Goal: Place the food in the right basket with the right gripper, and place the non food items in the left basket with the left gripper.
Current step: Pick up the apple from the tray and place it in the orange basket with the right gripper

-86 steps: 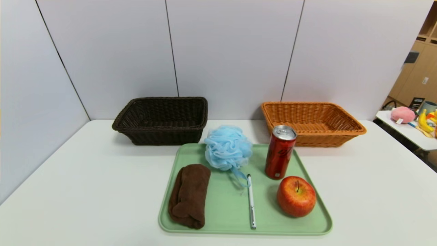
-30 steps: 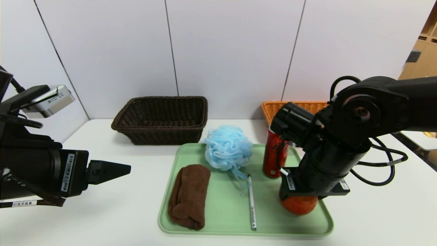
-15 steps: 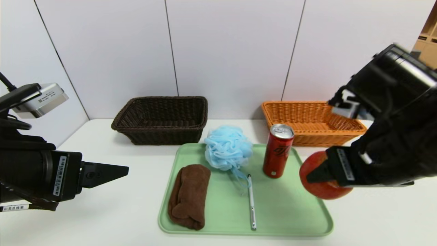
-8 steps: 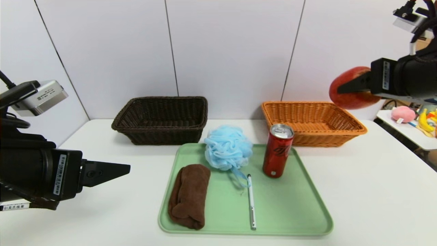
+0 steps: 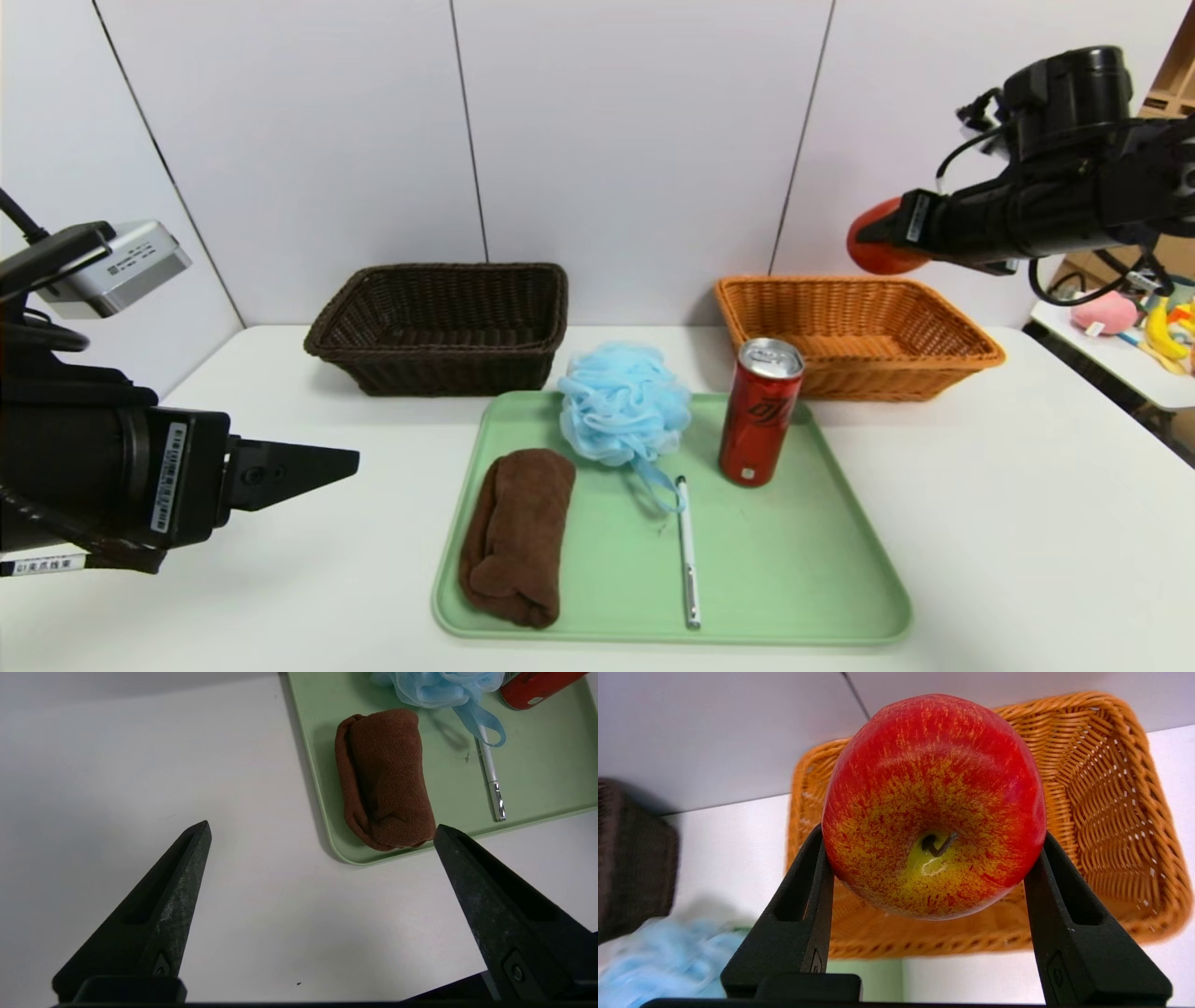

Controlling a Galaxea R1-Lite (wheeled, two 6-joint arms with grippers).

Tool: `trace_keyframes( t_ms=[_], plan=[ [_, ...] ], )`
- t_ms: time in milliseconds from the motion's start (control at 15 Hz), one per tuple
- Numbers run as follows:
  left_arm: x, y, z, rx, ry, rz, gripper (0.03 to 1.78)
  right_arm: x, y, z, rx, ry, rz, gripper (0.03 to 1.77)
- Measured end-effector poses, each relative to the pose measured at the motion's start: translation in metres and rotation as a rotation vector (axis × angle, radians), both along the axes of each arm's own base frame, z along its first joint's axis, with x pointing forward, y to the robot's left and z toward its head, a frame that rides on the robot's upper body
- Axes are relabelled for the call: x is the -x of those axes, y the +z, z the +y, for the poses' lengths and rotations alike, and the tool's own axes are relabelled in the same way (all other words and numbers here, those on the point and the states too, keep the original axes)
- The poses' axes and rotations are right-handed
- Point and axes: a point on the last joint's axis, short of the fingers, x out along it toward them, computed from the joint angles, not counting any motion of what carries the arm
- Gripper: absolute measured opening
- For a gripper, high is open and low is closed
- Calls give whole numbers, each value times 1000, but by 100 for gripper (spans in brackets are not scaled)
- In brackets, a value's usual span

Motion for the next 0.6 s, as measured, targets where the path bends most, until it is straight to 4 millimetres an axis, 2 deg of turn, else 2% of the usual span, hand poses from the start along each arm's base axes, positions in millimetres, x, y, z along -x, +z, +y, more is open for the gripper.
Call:
trace_keyframes(
  t_ms=[133,267,600],
  plan=[
    [-1,0,0,-1,0,2,169,-24,-21,-5,1,-19,43,113],
    [-1,-1,-1,-3,1,6,169,-40,-37,-8,5,-28,78,113],
    [-1,-2,-1,-5,1,10,169,-58,-68,-8,14,-30,156,114]
  ],
)
